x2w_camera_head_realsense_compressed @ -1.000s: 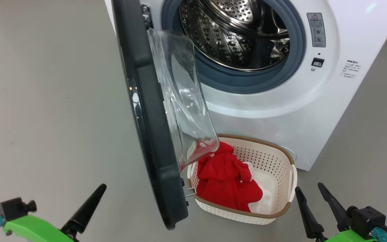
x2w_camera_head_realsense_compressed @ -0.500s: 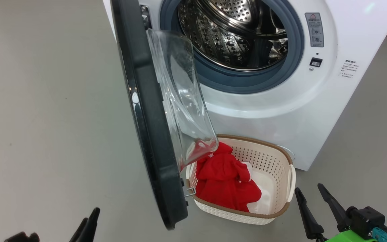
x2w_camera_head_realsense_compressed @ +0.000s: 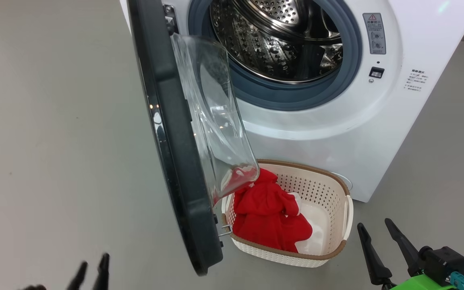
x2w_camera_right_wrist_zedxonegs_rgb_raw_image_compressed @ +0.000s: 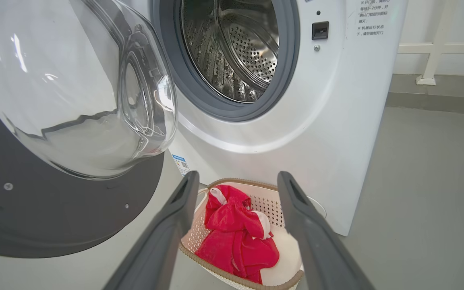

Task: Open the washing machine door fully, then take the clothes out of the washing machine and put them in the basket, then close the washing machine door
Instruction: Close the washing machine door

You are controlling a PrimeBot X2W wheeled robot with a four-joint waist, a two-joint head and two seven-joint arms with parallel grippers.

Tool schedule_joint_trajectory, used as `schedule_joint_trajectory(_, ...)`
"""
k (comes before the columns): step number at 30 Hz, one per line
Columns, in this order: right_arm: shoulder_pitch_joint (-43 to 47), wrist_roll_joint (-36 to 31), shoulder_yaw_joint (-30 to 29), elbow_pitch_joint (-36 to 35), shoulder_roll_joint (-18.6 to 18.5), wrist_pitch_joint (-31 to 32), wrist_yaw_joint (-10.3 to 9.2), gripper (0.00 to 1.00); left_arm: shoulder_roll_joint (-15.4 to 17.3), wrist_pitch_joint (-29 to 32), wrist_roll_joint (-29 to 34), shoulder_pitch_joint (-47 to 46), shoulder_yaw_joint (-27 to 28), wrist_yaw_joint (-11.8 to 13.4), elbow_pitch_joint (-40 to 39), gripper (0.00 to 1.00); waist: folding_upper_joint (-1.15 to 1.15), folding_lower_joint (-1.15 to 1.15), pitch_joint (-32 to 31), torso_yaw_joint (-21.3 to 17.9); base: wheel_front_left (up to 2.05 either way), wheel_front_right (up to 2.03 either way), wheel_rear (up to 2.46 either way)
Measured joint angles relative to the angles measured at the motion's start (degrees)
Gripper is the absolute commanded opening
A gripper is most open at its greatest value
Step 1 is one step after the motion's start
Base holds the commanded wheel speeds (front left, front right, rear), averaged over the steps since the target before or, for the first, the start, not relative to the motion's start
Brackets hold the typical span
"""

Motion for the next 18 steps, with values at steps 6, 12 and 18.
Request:
schedule_joint_trajectory(6,0.0,-0.01,-0.23,-0.12,0.01,0.0,0.0,1.0,-4.9,-0.07,19.17,-0.51,10.77,-0.04,-4.53,1.0,0.0,0.0,0.04,-0.09,0.0,0.0,0.0)
schedule_joint_trajectory(12,0.0,-0.01,-0.42,-0.12,0.02,0.0,0.0,1.0,-9.91,-0.07,36.72,2.32,15.48,-0.05,-11.79,1.0,0.0,0.0,-0.14,-0.49,0.0,0.0,0.0)
schedule_joint_trajectory(18,0.0,0.0,-0.47,-0.15,0.02,0.0,0.0,1.0,-11.45,-0.07,43.68,4.69,15.86,-0.07,-15.63,1.0,0.0,0.0,-0.4,-0.68,0.0,0.0,0.0)
